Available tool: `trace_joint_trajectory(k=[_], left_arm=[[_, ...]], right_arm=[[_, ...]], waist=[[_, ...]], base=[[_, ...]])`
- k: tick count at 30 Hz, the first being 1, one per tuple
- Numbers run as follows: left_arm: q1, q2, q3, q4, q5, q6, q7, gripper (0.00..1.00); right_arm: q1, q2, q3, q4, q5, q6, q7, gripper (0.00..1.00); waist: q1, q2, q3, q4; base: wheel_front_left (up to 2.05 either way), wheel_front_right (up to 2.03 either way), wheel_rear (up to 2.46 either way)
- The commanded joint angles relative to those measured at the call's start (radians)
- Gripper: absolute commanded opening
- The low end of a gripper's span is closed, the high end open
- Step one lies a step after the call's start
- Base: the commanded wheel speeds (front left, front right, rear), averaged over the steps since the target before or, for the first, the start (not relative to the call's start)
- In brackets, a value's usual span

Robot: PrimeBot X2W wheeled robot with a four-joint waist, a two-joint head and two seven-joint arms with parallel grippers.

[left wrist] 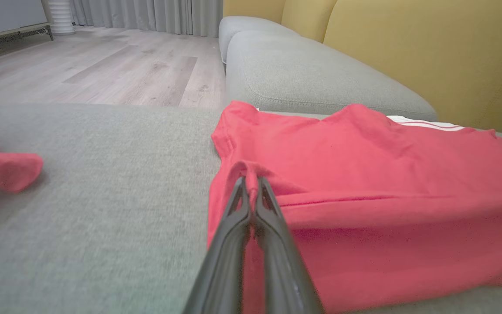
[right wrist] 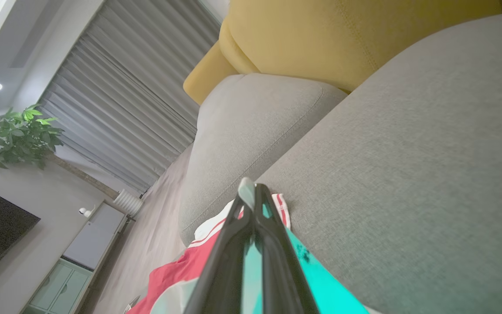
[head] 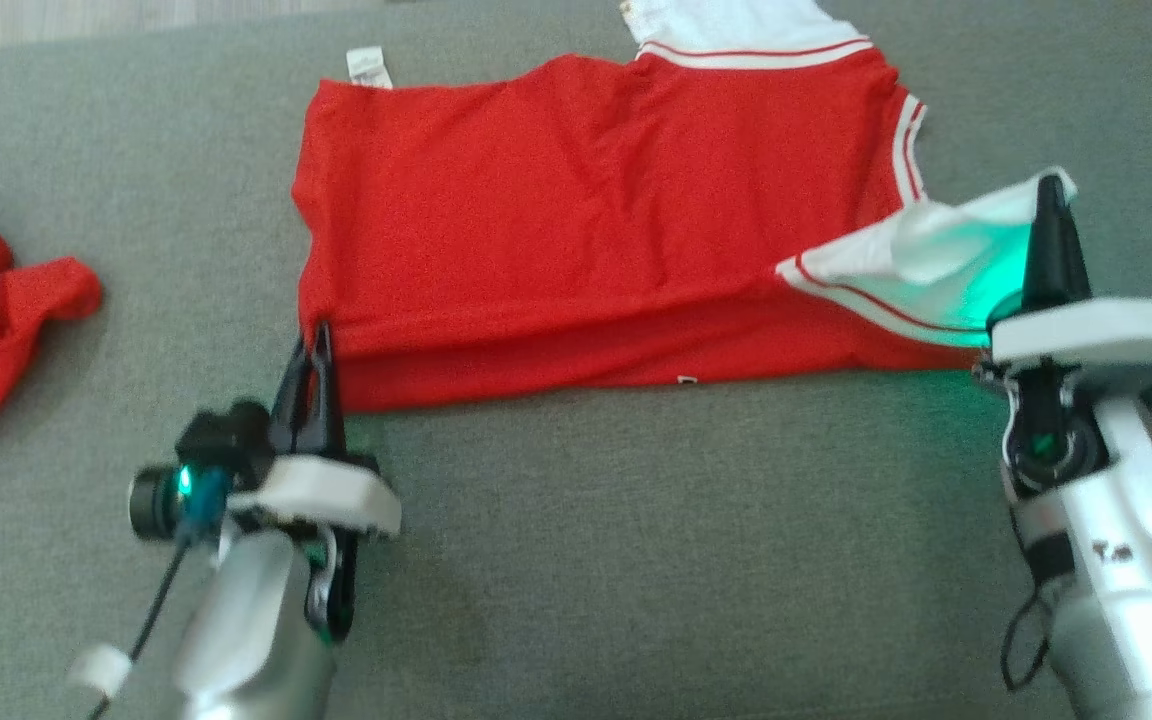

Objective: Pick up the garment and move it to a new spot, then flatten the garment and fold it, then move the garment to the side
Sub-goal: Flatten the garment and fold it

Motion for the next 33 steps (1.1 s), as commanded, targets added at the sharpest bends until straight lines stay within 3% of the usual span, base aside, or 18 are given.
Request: trace_joint_trajectory(k=[1,6,7,8,9,10,15,22,27,33], left_arm=[[-0.057,0.012,0.022,-0.017,-0.007,0.012,-0.005,0.00],[-0.149,0.012,0.012,0.021,0.013,0.012,-0.005,0.00],[-0.164,0.012,0.012,0.029,0.018,0.012,-0.005,0.00],[-0.176,0.012,0.013,0.031,0.028,0.016,-0.005,0.10],[-0.183,0.012,0.013,0.035,0.037,0.021,-0.005,0.71],[-0.186,0.012,0.014,0.052,0.040,0.027,-0.005,1.00],[-0.159,0.012,0.043,0.034,0.069,0.062,-0.005,1.00],[-0.022,0.012,0.067,-0.036,0.105,0.083,-0.005,1.00],[0.076,0.012,0.074,-0.072,0.110,0.085,-0.005,1.00],[0.155,0.012,0.086,-0.103,0.111,0.087,-0.005,1.00]], right_arm=[[-0.054,-0.002,0.017,-0.011,-0.013,-0.001,-0.005,0.00],[-0.157,0.003,0.034,0.088,-0.046,-0.001,-0.022,0.00],[-0.173,0.004,0.035,0.106,-0.052,-0.001,-0.028,0.16],[-0.188,0.004,0.037,0.121,-0.063,-0.001,-0.035,0.76],[-0.199,0.002,0.042,0.137,-0.080,-0.001,-0.042,1.00],[-0.208,-0.002,0.051,0.150,-0.106,-0.001,-0.049,1.00],[-0.202,-0.040,0.048,0.123,-0.350,-0.001,-0.063,1.00],[-0.029,0.007,-0.026,-0.023,-0.681,-0.001,-0.063,1.00],[0.088,0.037,-0.042,-0.054,-0.774,-0.001,-0.063,1.00],[0.175,0.062,-0.052,-0.053,-0.798,-0.001,-0.063,1.00]], waist=[[-0.0002,0.0000,0.024,0.010],[-0.0002,0.0000,0.056,0.016],[-0.0002,0.0000,0.059,0.016],[-0.0002,0.0000,0.062,0.017],[-0.0002,0.0000,0.063,0.017],[-0.0002,0.0000,0.063,0.016],[-0.0002,0.0000,0.052,0.012],[-0.0002,0.0000,0.001,0.016],[-0.0002,0.0000,-0.050,0.021],[-0.0002,0.0000,-0.102,0.022]], base=[[0.00,0.00,0.00],[0.00,0.00,0.00],[0.00,0.00,0.00],[0.00,0.00,0.00],[0.00,0.00,0.00],[0.00,0.00,0.00],[0.00,0.00,0.00],[0.00,0.00,0.00],[0.00,0.00,0.00],[0.00,0.00,0.00]])
